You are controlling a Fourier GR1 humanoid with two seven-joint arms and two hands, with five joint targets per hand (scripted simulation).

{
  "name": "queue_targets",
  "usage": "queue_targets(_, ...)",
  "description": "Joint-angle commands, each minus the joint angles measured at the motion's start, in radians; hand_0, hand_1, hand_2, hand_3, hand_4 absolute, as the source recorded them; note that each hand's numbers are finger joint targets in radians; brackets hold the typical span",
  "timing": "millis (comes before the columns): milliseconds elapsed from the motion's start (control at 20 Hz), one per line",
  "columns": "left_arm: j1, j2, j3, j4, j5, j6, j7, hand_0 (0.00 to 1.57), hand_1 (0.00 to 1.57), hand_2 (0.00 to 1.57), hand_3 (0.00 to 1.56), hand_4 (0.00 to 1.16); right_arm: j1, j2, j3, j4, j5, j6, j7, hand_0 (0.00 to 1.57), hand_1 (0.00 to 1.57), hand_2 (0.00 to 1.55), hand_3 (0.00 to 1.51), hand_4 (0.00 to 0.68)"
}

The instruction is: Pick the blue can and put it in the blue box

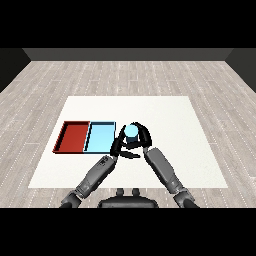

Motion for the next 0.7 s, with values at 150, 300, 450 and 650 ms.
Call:
queue_targets(150,-0.135,0.0,-0.072,0.077,0.123,0.084,0.031,0.0,0.0,0.0,0.0,0.0,0.029,0.001,-0.01,-0.063,0.012,0.024,0.043,1.43,1.43,1.46,1.37,0.552)
queue_targets(300,-0.063,0.0,-0.037,0.079,0.044,0.053,-0.017,0.0,0.0,0.0,0.0,0.0,0.002,0.001,0.013,0.068,-0.036,0.005,-0.083,1.43,1.43,1.46,1.38,0.549)
queue_targets(450,-0.059,0.0,-0.004,0.023,0.008,0.016,0.059,0.0,0.0,0.0,0.0,0.0,-0.009,0.001,-0.019,0.005,-0.006,0.021,-0.008,1.43,1.43,1.46,1.38,0.551)
queue_targets(650,-0.127,0.0,-0.122,0.099,0.144,0.106,-0.019,0.0,0.0,0.0,0.0,0.0,0.026,0.001,0.137,-0.047,-0.046,-0.097,-0.011,1.43,1.43,1.46,1.37,0.533)
